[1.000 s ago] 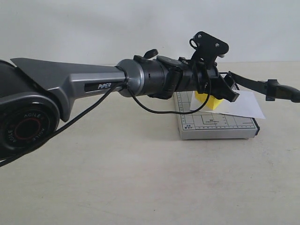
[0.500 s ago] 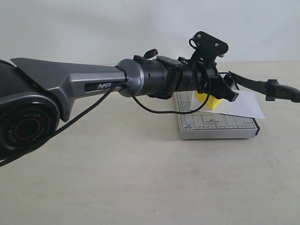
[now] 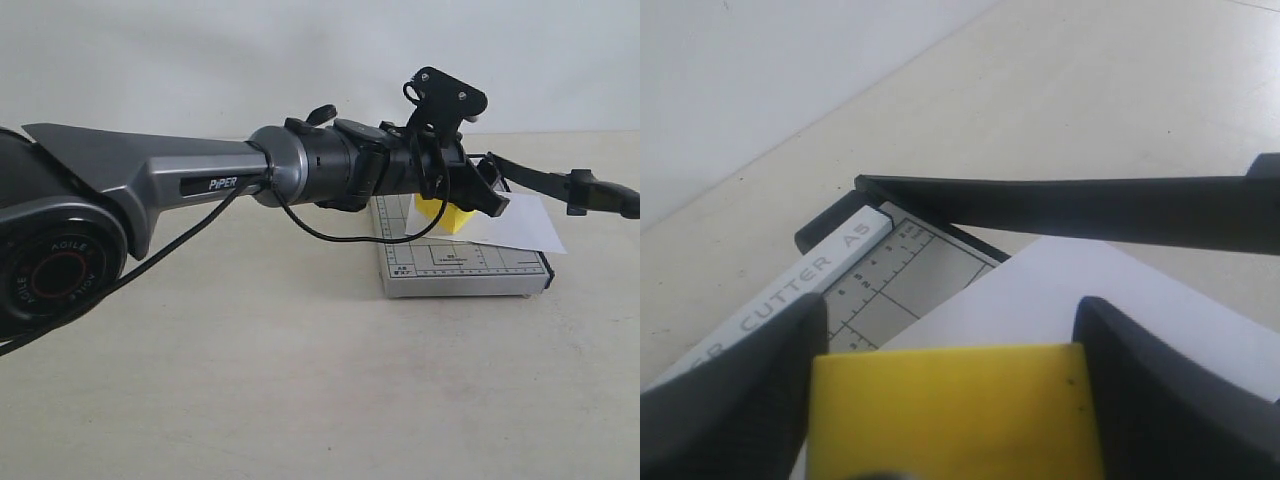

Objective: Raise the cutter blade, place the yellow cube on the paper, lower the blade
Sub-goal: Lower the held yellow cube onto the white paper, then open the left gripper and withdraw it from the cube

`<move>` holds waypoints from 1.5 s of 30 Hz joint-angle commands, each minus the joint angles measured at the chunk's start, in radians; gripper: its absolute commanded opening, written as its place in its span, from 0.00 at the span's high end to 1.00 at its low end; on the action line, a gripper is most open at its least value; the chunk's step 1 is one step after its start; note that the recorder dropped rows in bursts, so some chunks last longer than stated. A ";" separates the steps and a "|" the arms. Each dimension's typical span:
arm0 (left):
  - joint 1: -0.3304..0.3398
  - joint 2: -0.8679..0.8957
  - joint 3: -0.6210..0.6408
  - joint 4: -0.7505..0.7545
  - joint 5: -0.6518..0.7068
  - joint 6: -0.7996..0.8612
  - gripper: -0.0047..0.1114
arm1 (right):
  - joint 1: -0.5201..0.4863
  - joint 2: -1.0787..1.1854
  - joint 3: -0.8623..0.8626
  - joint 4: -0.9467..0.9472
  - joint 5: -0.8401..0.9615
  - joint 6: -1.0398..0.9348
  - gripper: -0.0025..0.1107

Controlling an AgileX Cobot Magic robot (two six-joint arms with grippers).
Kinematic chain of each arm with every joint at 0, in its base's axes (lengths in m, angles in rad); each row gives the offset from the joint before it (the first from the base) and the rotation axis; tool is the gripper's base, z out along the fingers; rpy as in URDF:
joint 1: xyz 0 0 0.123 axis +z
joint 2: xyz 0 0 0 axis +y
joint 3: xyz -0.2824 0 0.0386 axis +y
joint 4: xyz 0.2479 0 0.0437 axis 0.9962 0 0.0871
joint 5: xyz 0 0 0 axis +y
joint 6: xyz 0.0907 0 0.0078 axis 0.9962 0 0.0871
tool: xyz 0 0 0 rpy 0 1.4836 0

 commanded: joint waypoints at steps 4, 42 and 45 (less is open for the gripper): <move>-0.003 -0.003 0.003 -0.010 0.009 -0.008 0.39 | 0.000 -0.007 -0.001 0.001 -0.010 0.001 0.98; -0.002 -0.712 0.711 -0.170 -0.323 0.071 0.92 | 0.000 -0.007 -0.001 0.001 -0.010 0.001 0.98; -0.002 -0.811 0.848 -0.163 -0.229 0.069 0.92 | 0.000 -0.007 -0.001 0.001 -0.010 0.001 0.98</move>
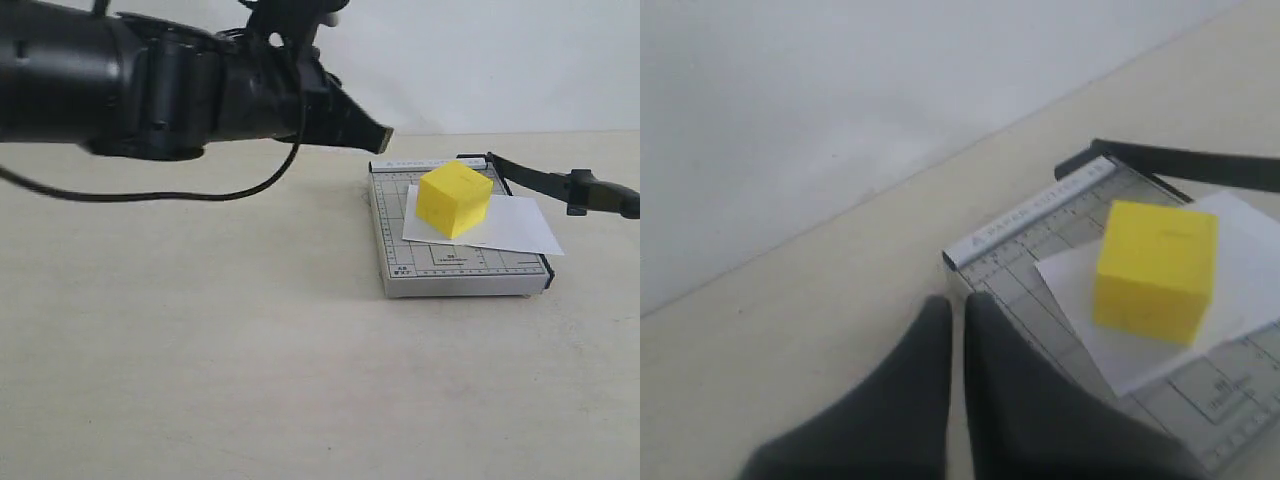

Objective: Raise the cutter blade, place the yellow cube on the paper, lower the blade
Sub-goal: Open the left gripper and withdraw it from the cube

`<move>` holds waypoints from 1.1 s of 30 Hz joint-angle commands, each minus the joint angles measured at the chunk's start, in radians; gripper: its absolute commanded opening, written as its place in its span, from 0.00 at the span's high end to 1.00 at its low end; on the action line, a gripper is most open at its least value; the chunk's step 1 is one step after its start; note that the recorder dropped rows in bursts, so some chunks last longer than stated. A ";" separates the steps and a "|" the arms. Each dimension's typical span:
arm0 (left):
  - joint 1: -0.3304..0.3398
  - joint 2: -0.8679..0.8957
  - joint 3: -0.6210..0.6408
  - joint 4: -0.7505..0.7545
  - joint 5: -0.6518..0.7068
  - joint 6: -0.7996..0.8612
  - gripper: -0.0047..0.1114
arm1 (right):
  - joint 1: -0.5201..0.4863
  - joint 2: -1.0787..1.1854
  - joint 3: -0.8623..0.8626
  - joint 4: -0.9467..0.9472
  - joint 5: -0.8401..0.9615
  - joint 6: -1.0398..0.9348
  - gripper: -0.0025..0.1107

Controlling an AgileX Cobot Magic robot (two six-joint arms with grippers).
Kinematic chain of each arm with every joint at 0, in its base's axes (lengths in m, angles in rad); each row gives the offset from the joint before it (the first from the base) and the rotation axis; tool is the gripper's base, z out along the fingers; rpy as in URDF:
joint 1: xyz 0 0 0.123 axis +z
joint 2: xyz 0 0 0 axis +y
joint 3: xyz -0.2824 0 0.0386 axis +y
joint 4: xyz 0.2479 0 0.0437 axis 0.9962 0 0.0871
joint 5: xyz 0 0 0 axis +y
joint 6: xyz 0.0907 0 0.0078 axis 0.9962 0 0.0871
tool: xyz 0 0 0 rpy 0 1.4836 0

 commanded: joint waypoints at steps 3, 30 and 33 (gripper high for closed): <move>-0.002 -0.207 0.264 0.004 0.222 0.001 0.92 | 0.000 -0.007 -0.001 0.001 -0.012 0.001 0.98; -0.002 -0.831 0.781 -0.058 0.549 0.083 0.92 | 0.000 -0.007 -0.001 0.001 -0.012 0.001 0.98; -0.002 -0.860 0.836 -0.058 0.581 0.085 0.92 | 0.000 -0.007 -0.001 0.001 -0.012 0.001 0.98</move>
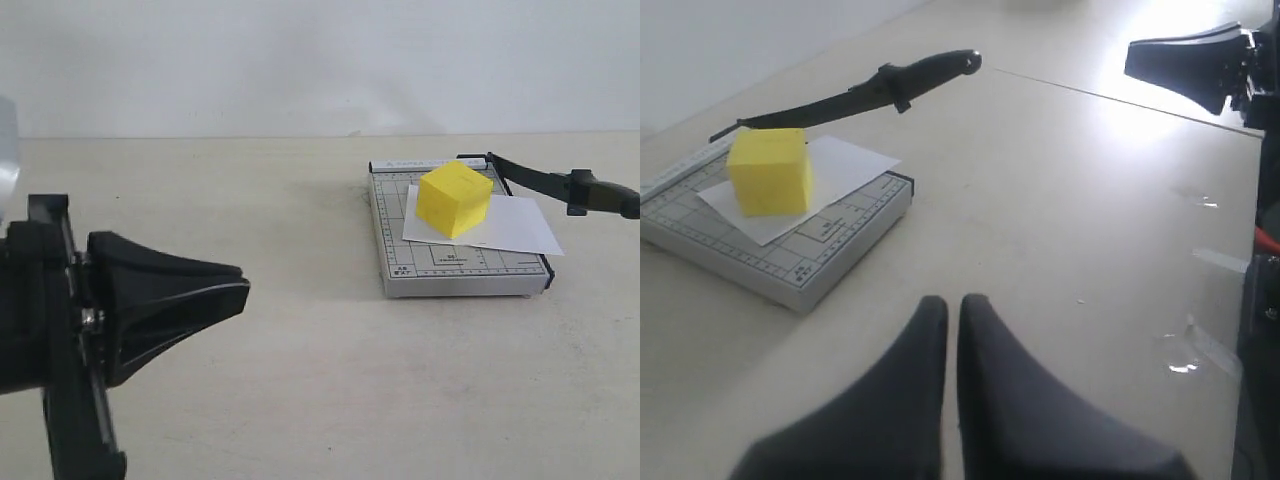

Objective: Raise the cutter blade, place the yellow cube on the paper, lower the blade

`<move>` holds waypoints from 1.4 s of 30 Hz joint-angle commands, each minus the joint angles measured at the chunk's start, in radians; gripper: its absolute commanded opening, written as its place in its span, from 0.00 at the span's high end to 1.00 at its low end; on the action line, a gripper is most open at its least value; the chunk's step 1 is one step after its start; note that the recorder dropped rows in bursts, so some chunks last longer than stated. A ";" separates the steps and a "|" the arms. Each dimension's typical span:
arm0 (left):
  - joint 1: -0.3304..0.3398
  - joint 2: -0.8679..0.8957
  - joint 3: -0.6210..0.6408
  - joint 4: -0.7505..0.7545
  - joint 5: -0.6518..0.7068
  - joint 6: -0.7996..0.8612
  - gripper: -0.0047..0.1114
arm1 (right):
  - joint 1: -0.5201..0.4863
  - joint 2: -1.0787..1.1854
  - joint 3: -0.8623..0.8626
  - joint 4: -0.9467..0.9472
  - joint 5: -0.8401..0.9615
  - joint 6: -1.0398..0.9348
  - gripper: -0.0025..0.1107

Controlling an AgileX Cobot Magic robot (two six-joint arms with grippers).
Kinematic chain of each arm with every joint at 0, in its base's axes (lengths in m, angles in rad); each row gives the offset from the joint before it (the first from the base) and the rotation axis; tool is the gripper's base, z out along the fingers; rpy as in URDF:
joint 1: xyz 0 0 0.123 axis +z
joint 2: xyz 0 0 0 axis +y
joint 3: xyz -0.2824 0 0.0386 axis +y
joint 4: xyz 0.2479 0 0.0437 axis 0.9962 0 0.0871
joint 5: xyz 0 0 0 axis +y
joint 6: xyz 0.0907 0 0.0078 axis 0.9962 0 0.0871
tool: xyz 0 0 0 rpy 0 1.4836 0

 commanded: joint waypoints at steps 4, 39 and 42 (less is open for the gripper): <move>-0.002 -0.045 0.111 -0.010 0.047 0.066 0.92 | 0.000 -0.007 -0.001 0.001 -0.012 0.001 0.98; 0.225 -0.953 0.477 -0.010 -0.117 -0.136 0.92 | 0.000 -0.007 -0.001 0.001 -0.012 0.001 0.98; 0.258 -0.953 0.477 -0.010 -0.104 -0.194 0.92 | 0.000 -0.007 -0.001 0.001 -0.012 0.001 0.98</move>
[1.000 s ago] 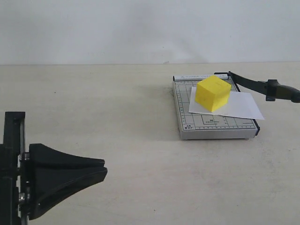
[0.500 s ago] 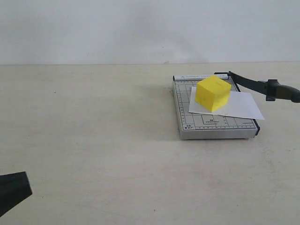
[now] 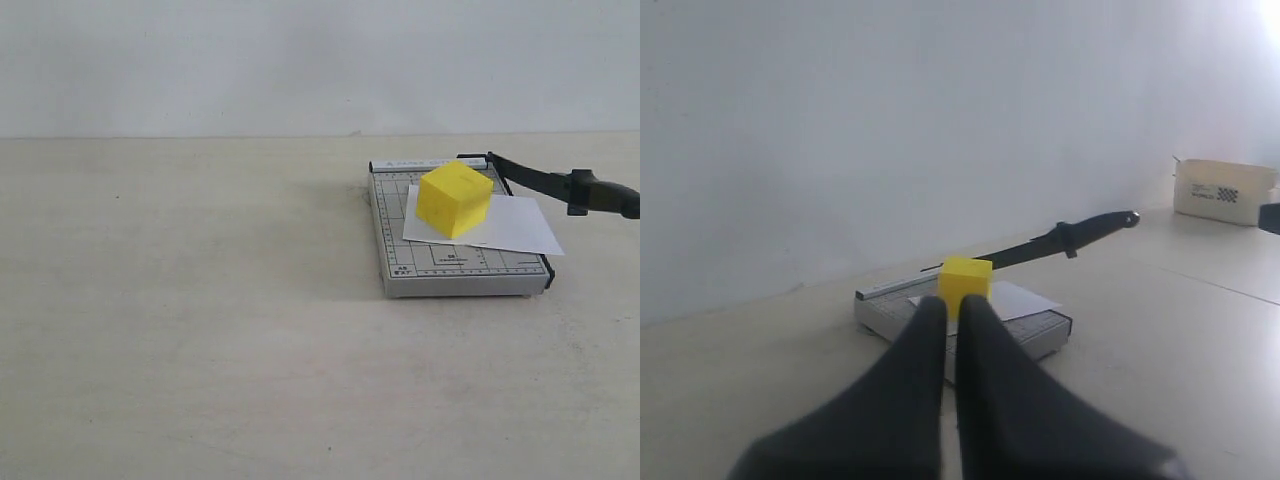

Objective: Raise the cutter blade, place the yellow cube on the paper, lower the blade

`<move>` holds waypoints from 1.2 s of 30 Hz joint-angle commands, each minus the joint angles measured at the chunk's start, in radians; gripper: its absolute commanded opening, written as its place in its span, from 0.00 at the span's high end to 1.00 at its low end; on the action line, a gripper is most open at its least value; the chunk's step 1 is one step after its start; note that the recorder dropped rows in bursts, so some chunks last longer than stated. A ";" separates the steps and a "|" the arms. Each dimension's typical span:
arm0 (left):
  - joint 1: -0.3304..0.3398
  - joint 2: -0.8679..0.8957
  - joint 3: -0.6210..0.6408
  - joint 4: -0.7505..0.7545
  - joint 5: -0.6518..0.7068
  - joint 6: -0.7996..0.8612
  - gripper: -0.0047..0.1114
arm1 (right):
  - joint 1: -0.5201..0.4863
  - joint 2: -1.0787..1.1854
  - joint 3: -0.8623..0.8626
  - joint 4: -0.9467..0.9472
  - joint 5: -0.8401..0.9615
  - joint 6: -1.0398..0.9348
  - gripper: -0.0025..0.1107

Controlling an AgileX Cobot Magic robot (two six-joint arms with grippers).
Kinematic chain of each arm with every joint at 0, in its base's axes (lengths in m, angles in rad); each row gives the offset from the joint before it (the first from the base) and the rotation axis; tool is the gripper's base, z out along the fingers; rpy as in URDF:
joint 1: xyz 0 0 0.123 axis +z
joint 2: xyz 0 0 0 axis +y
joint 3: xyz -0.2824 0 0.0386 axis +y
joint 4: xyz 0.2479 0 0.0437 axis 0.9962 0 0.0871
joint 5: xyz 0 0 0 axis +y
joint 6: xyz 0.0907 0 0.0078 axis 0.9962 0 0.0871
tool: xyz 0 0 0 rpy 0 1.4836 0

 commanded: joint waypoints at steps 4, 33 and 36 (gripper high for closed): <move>0.044 -0.006 0.003 -0.005 0.020 -0.062 0.92 | 0.000 -0.007 -0.001 0.001 -0.009 0.001 0.98; 0.044 -0.006 0.003 0.560 0.130 -0.059 0.92 | 0.000 -0.007 -0.001 0.001 -0.009 0.001 0.98; 0.044 -0.006 0.003 0.540 0.132 -0.059 0.92 | 0.000 -0.007 -0.001 0.001 -0.009 0.001 0.98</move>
